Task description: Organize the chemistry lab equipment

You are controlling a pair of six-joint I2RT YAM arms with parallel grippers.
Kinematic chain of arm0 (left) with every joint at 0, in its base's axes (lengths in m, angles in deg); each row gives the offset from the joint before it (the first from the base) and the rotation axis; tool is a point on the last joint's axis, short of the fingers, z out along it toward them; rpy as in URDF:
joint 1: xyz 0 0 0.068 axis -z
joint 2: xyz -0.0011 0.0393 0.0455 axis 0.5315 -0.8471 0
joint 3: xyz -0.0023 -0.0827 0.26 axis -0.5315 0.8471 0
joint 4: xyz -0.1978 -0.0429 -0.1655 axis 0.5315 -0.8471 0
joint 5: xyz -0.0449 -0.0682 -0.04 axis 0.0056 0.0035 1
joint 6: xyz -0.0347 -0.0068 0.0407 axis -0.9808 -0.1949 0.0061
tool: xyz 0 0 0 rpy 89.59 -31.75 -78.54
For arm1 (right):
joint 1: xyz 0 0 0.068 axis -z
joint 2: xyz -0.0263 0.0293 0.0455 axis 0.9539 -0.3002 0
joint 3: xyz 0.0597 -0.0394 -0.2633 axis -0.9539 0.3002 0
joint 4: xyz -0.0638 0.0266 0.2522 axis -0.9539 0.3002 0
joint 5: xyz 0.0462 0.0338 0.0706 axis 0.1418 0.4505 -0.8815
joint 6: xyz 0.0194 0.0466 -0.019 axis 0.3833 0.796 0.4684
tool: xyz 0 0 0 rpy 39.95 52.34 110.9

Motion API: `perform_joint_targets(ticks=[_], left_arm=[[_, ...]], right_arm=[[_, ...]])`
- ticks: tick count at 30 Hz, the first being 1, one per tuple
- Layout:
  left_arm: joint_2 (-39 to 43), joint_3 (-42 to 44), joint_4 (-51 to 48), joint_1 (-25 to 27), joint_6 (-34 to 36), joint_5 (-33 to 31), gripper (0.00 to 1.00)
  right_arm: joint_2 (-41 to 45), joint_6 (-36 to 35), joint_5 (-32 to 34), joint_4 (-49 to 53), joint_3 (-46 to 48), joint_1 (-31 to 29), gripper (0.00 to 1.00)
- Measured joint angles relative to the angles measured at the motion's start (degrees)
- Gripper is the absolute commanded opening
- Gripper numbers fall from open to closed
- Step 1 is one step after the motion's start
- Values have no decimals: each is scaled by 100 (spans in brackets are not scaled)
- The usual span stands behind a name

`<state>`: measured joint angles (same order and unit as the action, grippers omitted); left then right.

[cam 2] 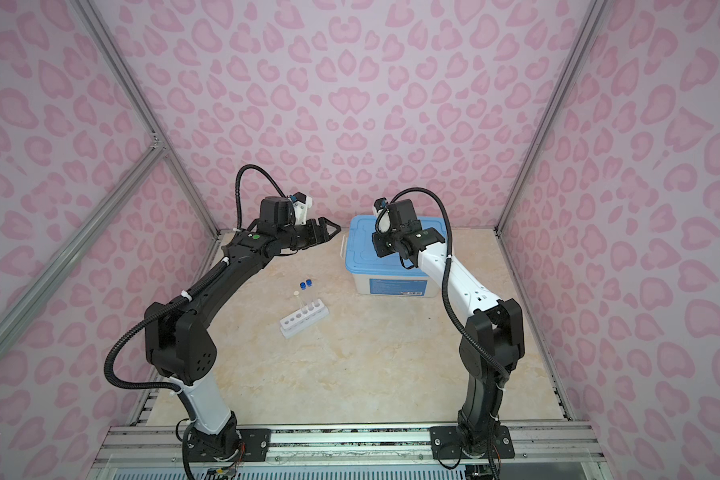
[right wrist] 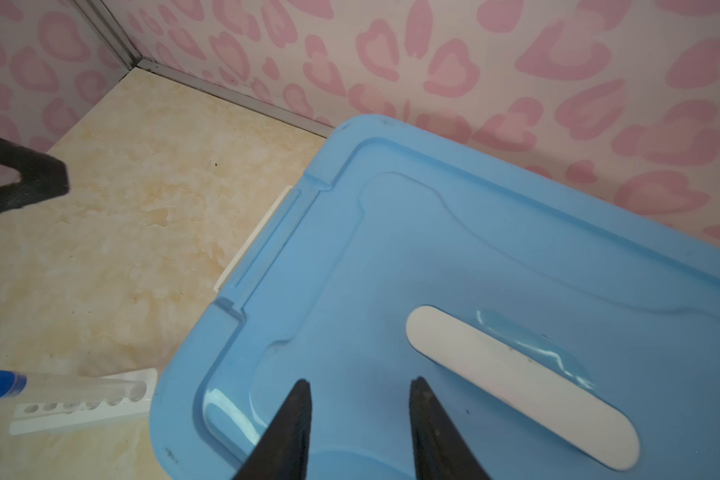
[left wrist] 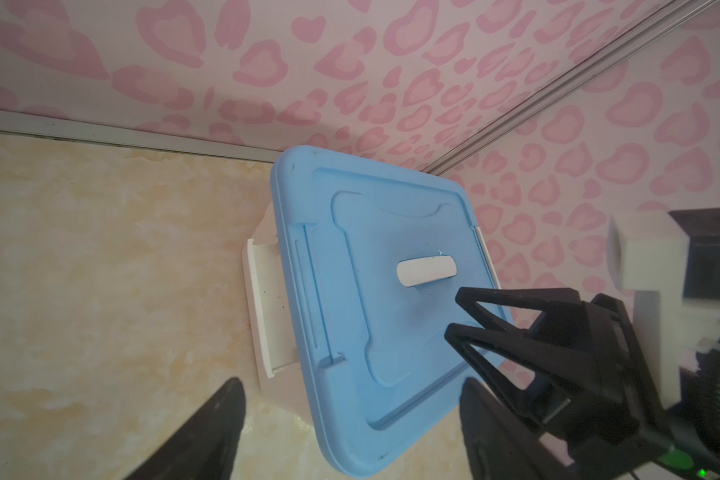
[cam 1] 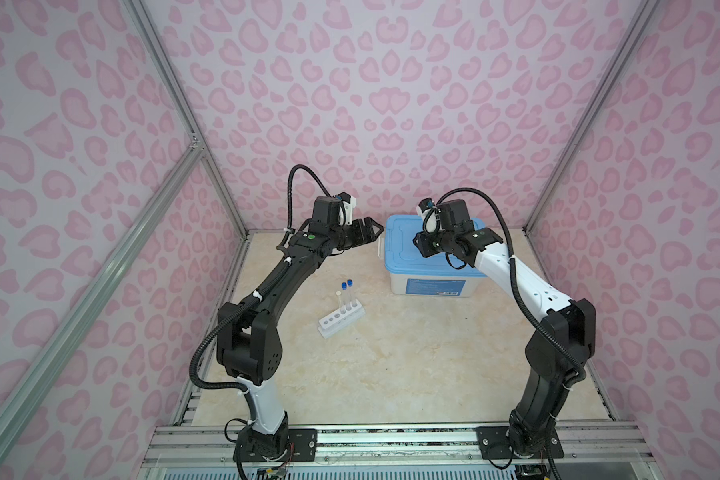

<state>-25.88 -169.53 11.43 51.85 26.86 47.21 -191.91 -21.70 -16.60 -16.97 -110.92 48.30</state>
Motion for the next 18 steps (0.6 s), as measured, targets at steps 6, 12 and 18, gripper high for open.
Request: perform_joint_targets(ticks=[6, 12, 18], left_arm=[[-286, -116, 13, -55, -15, 24, 84], [-737, -323, 103, -140, -142, 111, 84], [-1126, -407, 151, -109, -358, 293, 84]], right_arm=[[-376, -33, 33, -61, -114, -199, 40], [-479, -31, 70, -149, -44, -229, 40], [-487, 15, 70, -450, 170, -227, 40]])
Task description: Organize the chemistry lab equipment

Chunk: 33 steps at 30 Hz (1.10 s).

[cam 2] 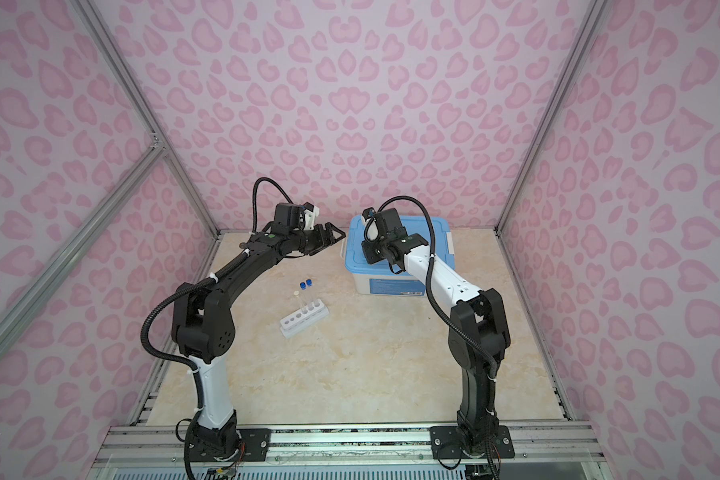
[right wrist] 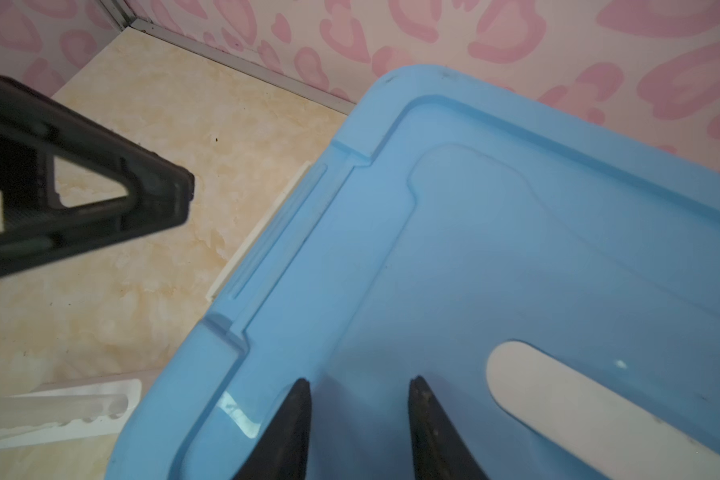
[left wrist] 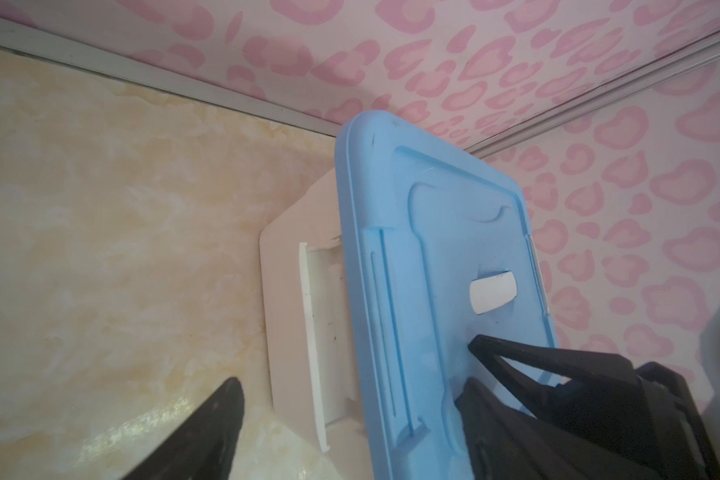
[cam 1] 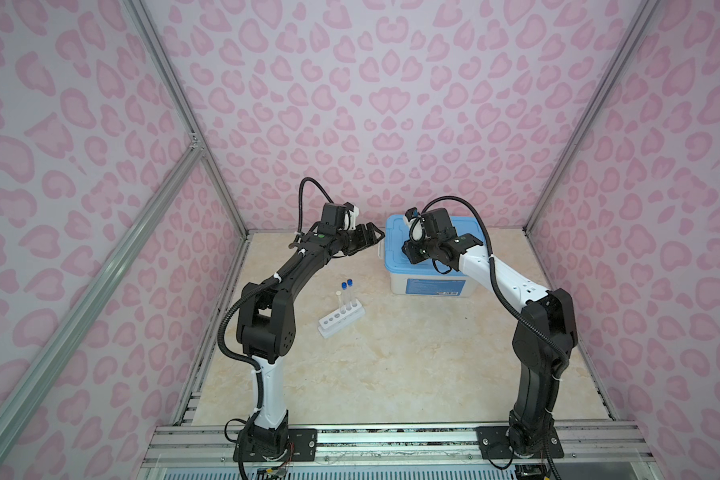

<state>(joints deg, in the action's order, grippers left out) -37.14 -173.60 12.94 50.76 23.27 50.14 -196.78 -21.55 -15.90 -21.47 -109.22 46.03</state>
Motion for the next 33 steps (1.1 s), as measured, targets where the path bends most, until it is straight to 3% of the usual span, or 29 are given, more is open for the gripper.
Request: perform_joint_targets(ticks=[21, 33], left_arm=[[-632, -258, 199, 245, -81, 271, 82], [-713, -323, 262, 308, -85, 372, 69]], right_arm=[[153, 103, -26, -188, 260, 76, 39], [251, 109, -26, -284, 435, 114, 39]])
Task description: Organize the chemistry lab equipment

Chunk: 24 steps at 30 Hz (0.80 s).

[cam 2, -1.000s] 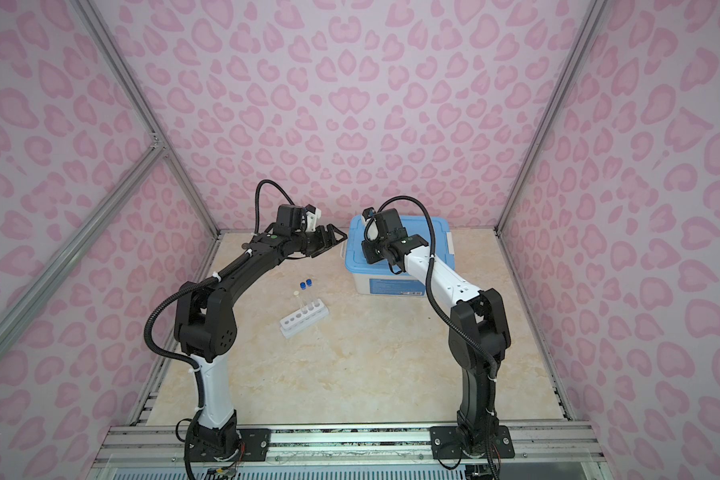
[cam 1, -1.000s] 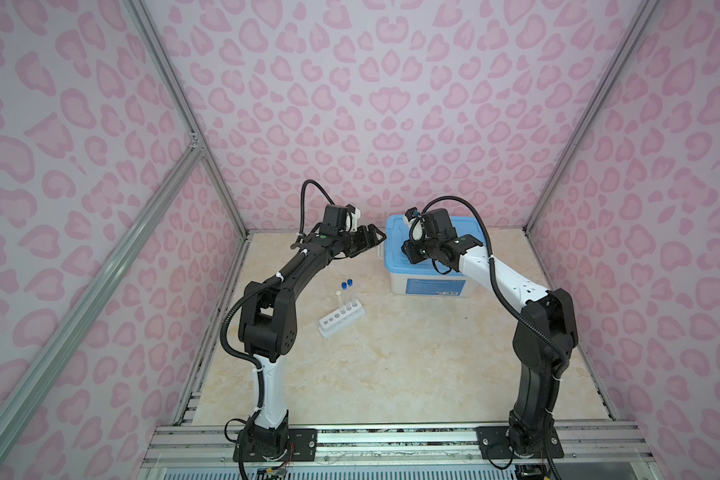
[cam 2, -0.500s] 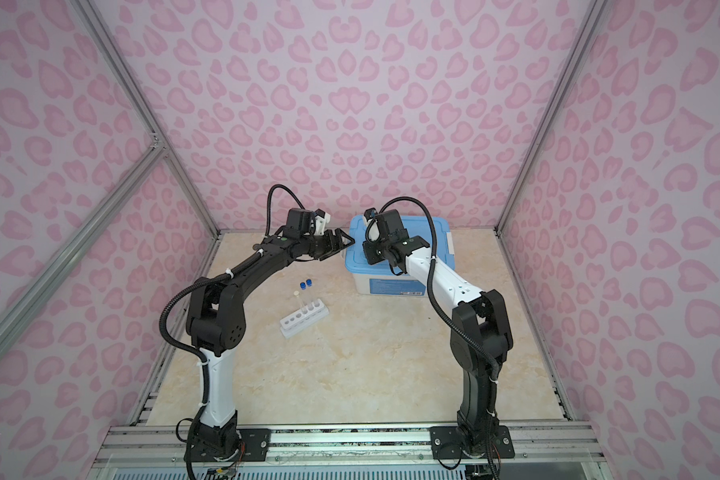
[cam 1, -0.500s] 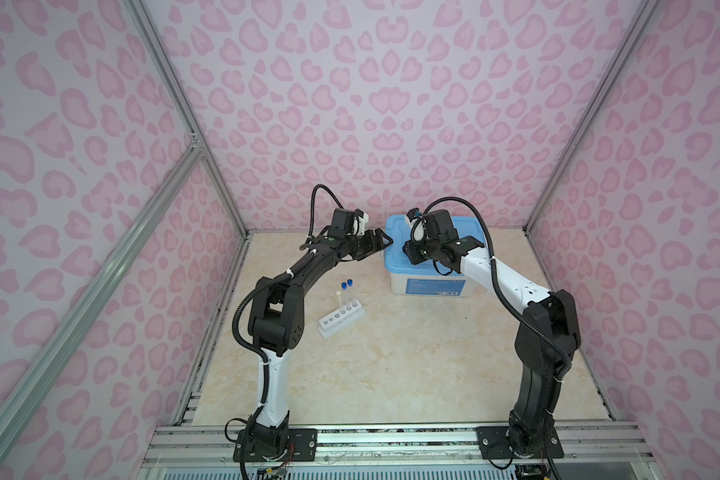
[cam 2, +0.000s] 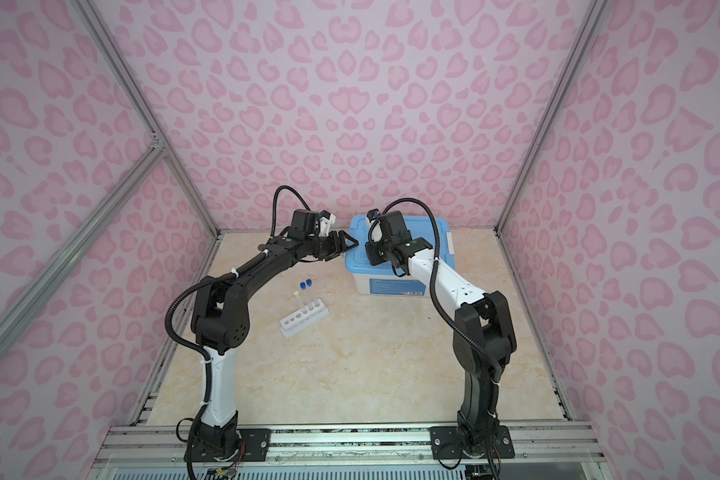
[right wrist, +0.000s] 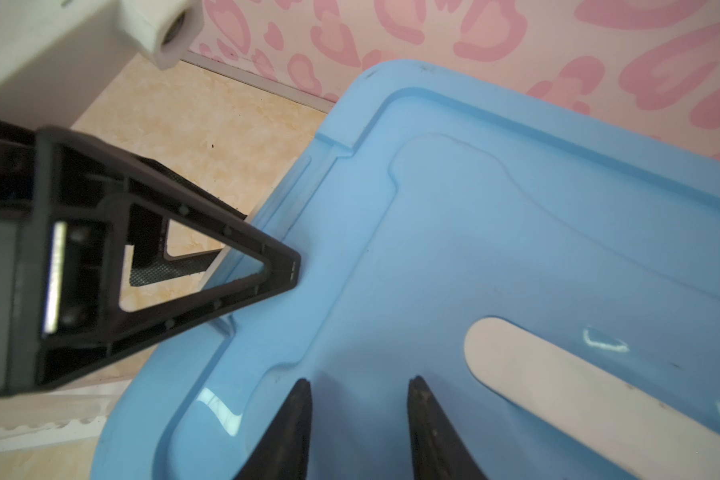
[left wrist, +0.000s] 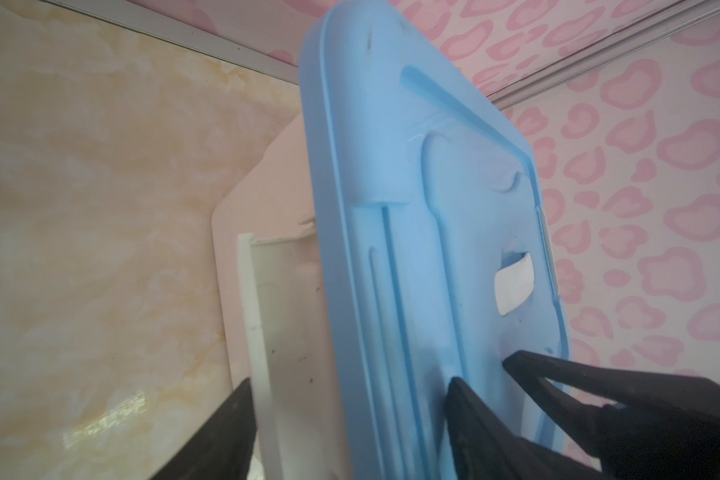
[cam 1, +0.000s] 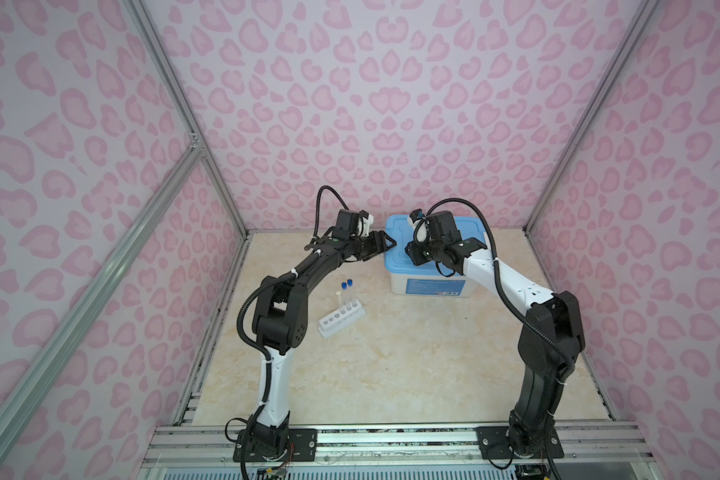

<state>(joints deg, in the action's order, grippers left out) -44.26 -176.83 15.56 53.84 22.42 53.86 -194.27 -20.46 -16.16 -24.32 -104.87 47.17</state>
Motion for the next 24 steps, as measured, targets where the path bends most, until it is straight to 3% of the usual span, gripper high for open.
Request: perform_joint_targets(ticks=[10, 24], left_arm=[[94, 0, -24, -13, -15, -188, 52], [184, -114, -354, 85, 306, -428, 48]], right_arm=[[0, 44, -20, -52, 26, 2, 39], [-9, 90, -42, -175, 74, 2, 38]])
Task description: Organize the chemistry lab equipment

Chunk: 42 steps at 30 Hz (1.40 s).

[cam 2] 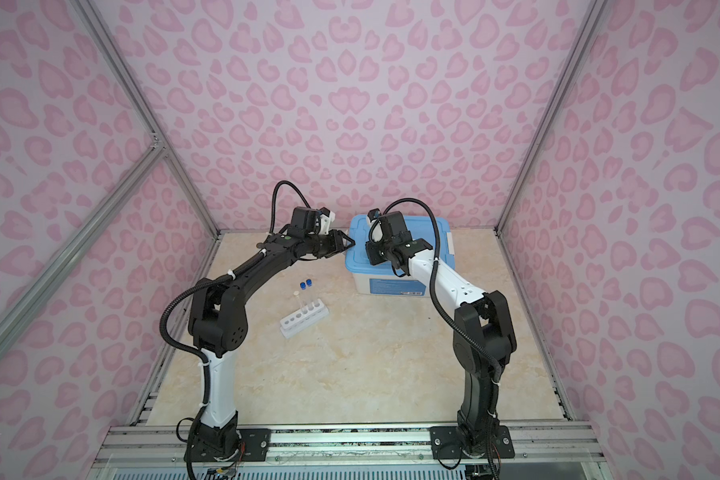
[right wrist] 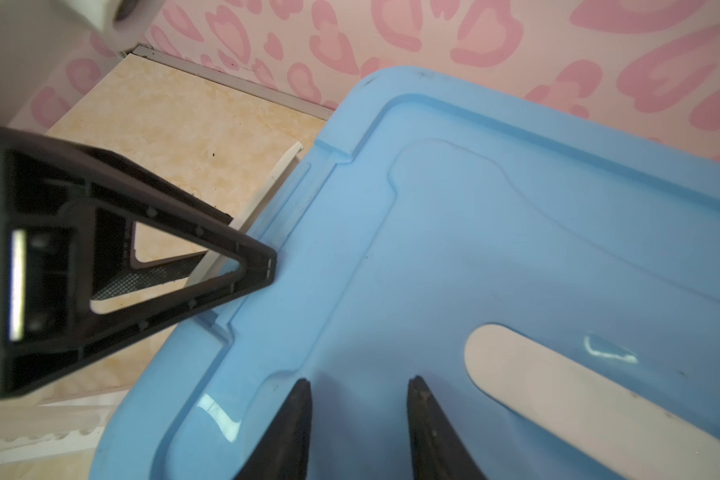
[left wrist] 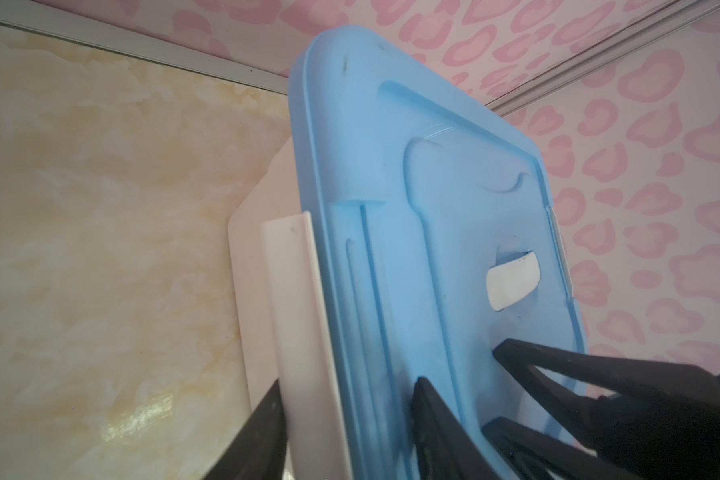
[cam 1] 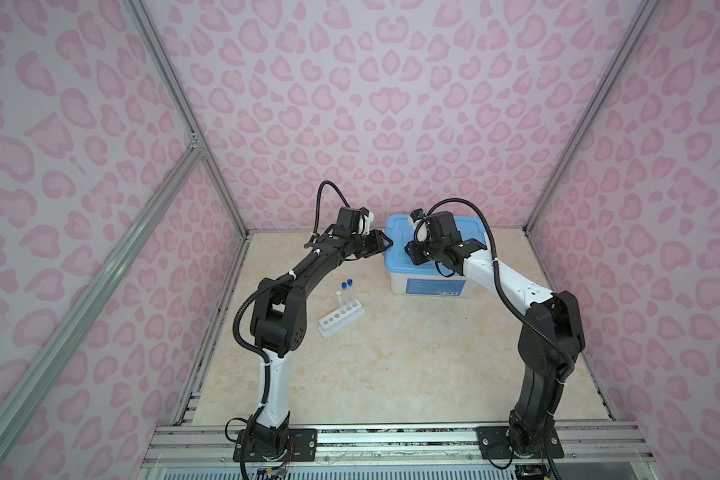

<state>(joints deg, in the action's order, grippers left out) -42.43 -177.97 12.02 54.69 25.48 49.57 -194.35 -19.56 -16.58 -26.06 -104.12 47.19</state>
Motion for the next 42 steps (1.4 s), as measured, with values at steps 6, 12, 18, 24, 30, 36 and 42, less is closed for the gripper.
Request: perform_joint_targets(ticks=[6, 12, 18, 24, 30, 36, 42], left_arm=[[0, -313, -474, 105, 245, -326, 46], [0, -490, -793, 177, 407, -570, 44], [-7, -654, -1012, 219, 446, -715, 43], [-96, -879, -1215, 282, 498, -887, 42], [-177, -960, -1314, 334, 579, -1032, 41], [-251, -1099, -1388, 378, 603, -1147, 40], [-282, -1241, -1534, 433, 662, -1325, 37]], right_arm=[[-2, 15, 2, -15, 11, 0, 38], [-13, 50, 0, -61, 22, 4, 38], [37, 35, -2, -170, 122, 39, 38], [61, 37, -63, -289, 227, 79, 38], [94, 52, -118, -459, 345, 109, 38], [118, 55, -142, -514, 402, 144, 38], [153, 59, -188, -597, 474, 177, 37]])
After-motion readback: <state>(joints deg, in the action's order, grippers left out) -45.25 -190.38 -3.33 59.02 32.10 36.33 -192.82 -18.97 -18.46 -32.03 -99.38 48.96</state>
